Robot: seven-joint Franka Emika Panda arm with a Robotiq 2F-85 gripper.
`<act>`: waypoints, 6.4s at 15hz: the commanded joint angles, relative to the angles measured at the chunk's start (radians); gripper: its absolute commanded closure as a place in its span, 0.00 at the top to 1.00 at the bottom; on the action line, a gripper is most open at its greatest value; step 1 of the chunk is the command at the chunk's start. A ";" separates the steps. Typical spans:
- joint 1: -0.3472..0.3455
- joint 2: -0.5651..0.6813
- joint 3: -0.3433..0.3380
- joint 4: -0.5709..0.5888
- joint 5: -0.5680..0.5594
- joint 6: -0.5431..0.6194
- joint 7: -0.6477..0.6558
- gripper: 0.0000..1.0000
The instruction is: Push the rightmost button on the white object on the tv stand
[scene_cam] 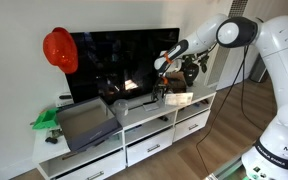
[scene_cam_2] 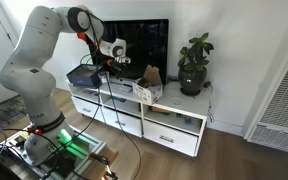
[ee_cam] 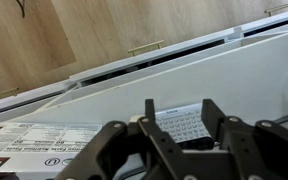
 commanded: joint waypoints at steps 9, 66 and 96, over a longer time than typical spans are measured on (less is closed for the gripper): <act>-0.001 0.291 -0.020 0.360 -0.001 -0.078 0.016 0.00; 0.009 0.805 -0.069 1.121 -0.046 -0.423 0.142 0.00; 0.127 0.431 -0.083 0.844 -0.124 -0.446 -0.108 1.00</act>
